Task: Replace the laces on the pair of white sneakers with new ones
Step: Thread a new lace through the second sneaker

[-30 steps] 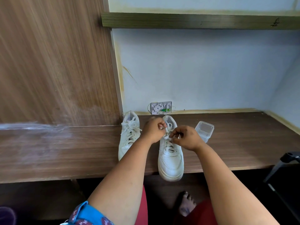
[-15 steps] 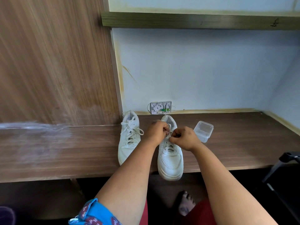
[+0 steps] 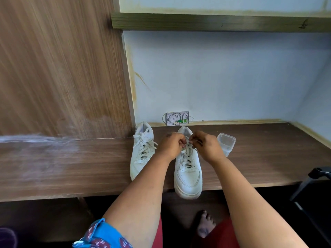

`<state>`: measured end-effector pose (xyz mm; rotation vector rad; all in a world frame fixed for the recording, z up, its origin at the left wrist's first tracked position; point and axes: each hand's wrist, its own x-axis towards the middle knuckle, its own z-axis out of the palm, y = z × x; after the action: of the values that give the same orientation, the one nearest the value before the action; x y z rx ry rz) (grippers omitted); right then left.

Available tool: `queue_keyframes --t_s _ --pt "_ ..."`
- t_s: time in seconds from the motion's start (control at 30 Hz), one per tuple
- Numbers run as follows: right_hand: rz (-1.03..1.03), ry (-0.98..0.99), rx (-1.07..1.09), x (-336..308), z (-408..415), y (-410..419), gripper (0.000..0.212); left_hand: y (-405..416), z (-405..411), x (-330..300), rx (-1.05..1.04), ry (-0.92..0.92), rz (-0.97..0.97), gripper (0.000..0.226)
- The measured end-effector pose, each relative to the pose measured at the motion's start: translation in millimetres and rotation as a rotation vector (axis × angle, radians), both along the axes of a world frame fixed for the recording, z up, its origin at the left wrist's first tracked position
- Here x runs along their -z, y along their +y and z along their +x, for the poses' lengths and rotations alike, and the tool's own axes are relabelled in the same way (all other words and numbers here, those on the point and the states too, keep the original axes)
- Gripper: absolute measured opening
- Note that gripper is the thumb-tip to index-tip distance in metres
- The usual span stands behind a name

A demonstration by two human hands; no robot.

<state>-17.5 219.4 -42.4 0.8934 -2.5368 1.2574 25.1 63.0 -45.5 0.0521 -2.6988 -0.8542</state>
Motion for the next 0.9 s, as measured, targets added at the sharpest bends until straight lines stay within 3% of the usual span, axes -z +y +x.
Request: queue_keyframes --t_s 0.13,0.3,0.4,0.67,0.9 --pt "0.083 0.056 0.034 7.8 -4.0 -8.7 0.014 0.2 -1.0 3.0 0.016 -0.021 -0.137 0.016" --pt "-0.018 0.052 0.086 12.3 -5.0 -13.9 0.012 -0.7 -2.8 4.2 0.013 -0.048 -0.166 0.018" --pt "0.034 0.048 0.081 12.1 -7.2 -15.9 0.014 0.2 -3.8 4.5 0.005 -0.043 -0.172 0.018" --pt "0.207 0.029 0.03 8.0 -13.5 -16.5 0.021 -1.2 -3.3 8.2 -0.035 0.004 -0.119 0.02" --pt "0.267 0.126 -0.022 3.7 -14.5 -22.2 0.016 -4.8 -2.9 13.5 -0.068 -0.016 0.096 0.016"
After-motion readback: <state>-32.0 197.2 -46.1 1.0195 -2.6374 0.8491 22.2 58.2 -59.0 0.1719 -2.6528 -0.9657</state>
